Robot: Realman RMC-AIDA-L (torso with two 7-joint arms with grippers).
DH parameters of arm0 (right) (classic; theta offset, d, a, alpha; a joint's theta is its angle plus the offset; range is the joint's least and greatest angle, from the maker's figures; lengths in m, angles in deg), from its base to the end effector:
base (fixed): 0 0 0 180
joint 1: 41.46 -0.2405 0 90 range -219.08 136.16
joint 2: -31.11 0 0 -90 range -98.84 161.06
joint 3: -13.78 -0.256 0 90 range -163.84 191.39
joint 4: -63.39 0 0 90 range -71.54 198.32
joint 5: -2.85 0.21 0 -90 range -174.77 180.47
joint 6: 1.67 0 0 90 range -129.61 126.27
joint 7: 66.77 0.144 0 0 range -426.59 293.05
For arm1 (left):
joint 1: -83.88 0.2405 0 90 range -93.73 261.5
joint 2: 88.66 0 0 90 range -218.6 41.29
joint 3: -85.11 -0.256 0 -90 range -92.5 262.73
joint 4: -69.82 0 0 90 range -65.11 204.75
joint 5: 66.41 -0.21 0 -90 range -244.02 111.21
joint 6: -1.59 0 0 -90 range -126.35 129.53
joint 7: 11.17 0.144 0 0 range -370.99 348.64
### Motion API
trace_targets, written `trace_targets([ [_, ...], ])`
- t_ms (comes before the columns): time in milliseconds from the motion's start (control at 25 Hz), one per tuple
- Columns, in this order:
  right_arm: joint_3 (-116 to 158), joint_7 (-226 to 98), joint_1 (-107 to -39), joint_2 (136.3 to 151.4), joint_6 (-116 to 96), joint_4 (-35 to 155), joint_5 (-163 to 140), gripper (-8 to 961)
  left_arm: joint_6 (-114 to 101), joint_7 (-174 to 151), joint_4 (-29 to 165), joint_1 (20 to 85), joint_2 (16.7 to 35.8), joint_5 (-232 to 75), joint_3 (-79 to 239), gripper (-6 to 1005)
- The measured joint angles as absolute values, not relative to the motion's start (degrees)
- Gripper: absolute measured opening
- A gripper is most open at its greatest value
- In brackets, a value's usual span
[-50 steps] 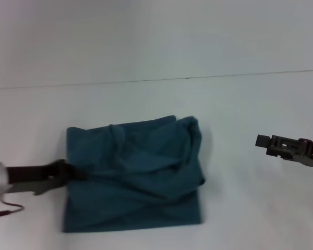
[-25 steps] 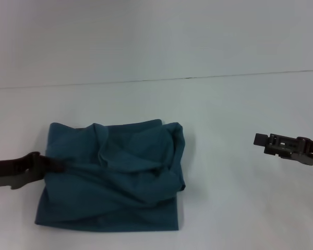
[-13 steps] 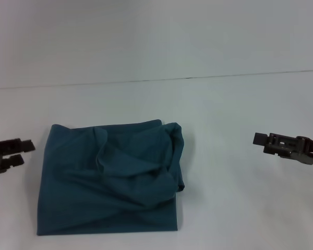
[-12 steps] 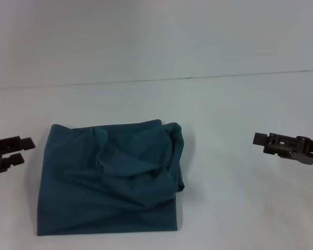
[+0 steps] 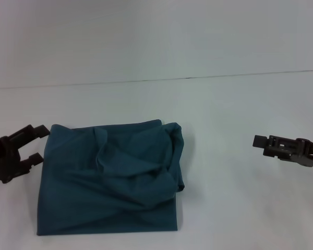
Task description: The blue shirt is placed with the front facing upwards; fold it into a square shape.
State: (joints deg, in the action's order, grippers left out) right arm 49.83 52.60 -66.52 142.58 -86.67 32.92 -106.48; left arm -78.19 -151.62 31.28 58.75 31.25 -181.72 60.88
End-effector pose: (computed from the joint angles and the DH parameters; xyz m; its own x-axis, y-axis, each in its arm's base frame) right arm 0.3264 0.3202 0.0478 0.1178 -0.7957 -0.5941 -0.9449 -0.2739 0.1795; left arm -0.3253 0.3267 0.0351 -0.3007 0.7298 0.6140 0.9213 0.0558 0.3848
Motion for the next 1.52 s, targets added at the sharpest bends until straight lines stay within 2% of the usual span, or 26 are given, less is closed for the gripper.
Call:
trace_targets([
  [280,49.99,53.27,-66.52,142.52,-86.6,33.07,-106.54,808,-74.99,-148.35,37.19,58.88,31.33,-181.69,60.5,936],
  [520,49.99,53.3,-66.87,142.57,-86.53,33.07,-107.15,807,-73.63,-147.1,38.11,58.49,31.6,-181.4,58.54,936],
  [800,49.99,53.38,-67.05,142.44,-86.62,33.07,-107.19,806,-82.45,-148.32,31.57,60.65,31.64,-180.56,64.3,936],
  [1360,49.99,53.74,-68.85,142.7,-86.89,33.04,-110.7,803,-78.67,-145.91,38.17,59.79,32.85,-181.4,57.65,936],
  [1520,49.99,54.09,-71.44,142.05,-89.35,32.03,-114.85,802,-85.61,-146.52,30.18,61.44,32.78,-180.34,60.47,936],
])
